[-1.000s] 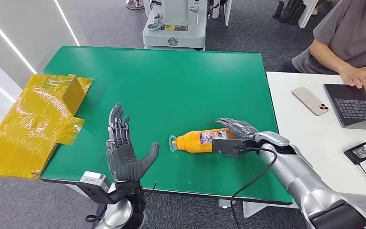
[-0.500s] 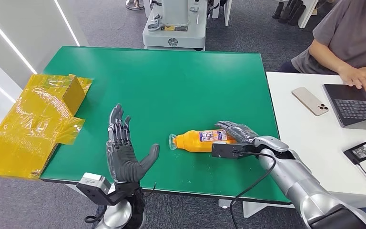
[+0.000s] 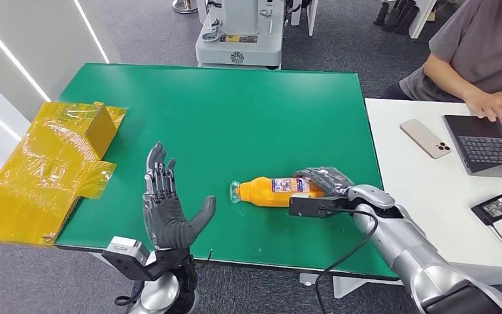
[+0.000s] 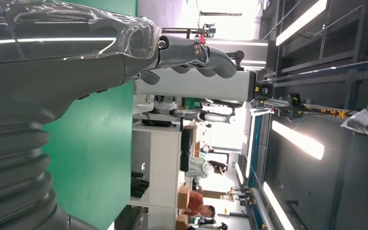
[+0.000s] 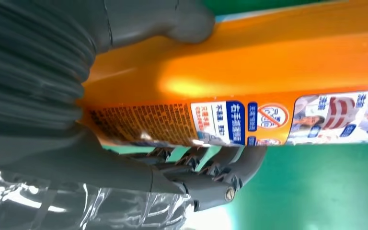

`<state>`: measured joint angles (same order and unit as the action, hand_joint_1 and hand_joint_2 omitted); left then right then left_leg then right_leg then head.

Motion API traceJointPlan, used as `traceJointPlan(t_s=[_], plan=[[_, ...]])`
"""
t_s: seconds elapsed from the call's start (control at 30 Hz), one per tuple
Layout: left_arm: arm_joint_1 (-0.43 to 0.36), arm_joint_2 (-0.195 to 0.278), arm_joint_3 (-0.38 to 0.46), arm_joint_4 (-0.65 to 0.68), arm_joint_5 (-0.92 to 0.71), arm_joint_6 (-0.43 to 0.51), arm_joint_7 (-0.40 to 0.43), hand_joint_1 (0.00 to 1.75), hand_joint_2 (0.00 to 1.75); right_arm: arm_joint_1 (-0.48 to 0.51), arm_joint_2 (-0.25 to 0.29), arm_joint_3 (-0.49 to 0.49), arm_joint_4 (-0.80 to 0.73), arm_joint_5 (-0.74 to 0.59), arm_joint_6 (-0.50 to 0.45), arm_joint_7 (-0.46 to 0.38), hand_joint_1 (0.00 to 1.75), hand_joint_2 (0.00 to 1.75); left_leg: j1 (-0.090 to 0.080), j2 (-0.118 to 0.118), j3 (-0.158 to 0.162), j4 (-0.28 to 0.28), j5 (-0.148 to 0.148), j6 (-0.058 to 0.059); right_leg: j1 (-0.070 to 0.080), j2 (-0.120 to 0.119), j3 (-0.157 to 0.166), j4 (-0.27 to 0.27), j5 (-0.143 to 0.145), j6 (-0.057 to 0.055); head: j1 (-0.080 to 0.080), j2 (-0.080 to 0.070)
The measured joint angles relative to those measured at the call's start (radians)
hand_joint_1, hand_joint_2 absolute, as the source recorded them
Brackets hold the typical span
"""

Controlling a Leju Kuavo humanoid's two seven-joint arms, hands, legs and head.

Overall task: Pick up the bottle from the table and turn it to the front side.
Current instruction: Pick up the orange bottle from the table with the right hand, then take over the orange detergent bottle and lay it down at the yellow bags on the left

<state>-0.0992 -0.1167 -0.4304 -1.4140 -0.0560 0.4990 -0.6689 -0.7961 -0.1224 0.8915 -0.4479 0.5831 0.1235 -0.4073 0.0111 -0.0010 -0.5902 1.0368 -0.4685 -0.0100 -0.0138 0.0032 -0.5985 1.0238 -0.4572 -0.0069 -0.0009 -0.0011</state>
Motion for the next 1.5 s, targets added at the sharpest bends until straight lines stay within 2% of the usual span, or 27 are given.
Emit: traceJointPlan(t_s=[0.2, 0.43, 0.57, 0.8, 0.97, 1.1, 1.37, 1.5], plan=[[0.025, 0.0, 0.005, -0.018, -0.002, 0.012, -0.009, 0.0, 1.75, 0.01, 0.02, -0.028, -0.032, 0.003, -0.158, -0.001, 1.75, 1.75, 0.0, 0.0, 0.0, 0.0, 0.0, 0.0, 0.0, 0.0, 0.0, 0.0, 0.0, 0.0, 0.0, 0.0], [0.032, -0.001, 0.007, -0.029, -0.004, 0.022, -0.01, 0.0, 1.75, 0.055, 0.061, -0.108, -0.121, -0.022, -0.364, 0.012, 1.75, 1.75, 0.0, 0.0, 0.0, 0.0, 0.0, 0.0, 0.0, 0.0, 0.0, 0.0, 0.0, 0.0, 0.0, 0.0], [0.029, -0.004, 0.007, -0.03, -0.004, 0.03, -0.01, 0.0, 1.75, 0.125, 0.083, -0.181, -0.231, -0.033, -0.54, 0.01, 1.75, 1.75, 0.0, 0.0, 0.0, 0.0, 0.0, 0.0, 0.0, 0.0, 0.0, 0.0, 0.0, 0.0, 0.0, 0.0], [0.019, -0.01, 0.007, -0.03, -0.01, 0.025, -0.009, 0.0, 1.75, 0.307, 0.11, -0.29, -0.435, -0.02, -0.773, -0.043, 1.75, 1.75, 0.0, 0.0, 0.0, 0.0, 0.0, 0.0, 0.0, 0.0, -0.001, -0.001, -0.001, 0.0, 0.0, 0.0], [-0.003, -0.009, 0.003, -0.029, -0.002, -0.036, 0.017, 0.0, 1.75, 0.418, 0.137, -0.36, -0.555, -0.005, -0.799, -0.108, 1.75, 1.75, 0.0, 0.0, 0.0, 0.0, 0.0, 0.0, 0.0, 0.0, -0.001, -0.001, -0.001, 0.0, 0.0, 0.0], [-0.021, -0.009, -0.004, -0.027, 0.028, -0.098, 0.043, 0.0, 1.75, 0.471, 0.152, -0.407, -0.622, -0.014, -0.799, -0.147, 1.75, 1.75, 0.0, 0.0, 0.0, 0.0, 0.0, 0.0, 0.0, 0.0, -0.001, 0.0, -0.001, 0.0, 0.0, 0.0], [-0.135, -0.009, -0.036, 0.04, 0.162, -0.289, 0.152, 0.0, 1.75, 0.51, 0.171, -0.437, -0.709, -0.054, -0.799, -0.219, 1.75, 1.75, 0.0, 0.001, 0.0, 0.0, 0.0, 0.0, 0.0, 0.0, -0.001, 0.0, 0.0, 0.0, 0.0, 0.0], [-0.179, -0.012, -0.057, 0.082, 0.182, -0.349, 0.189, 0.0, 1.75, 0.509, 0.172, -0.428, -0.72, -0.078, -0.799, -0.226, 1.75, 1.75, 0.0, 0.0, 0.0, 0.0, 0.0, 0.0, 0.0, 0.0, -0.001, 0.0, 0.0, 0.0, 0.0, 0.0]])
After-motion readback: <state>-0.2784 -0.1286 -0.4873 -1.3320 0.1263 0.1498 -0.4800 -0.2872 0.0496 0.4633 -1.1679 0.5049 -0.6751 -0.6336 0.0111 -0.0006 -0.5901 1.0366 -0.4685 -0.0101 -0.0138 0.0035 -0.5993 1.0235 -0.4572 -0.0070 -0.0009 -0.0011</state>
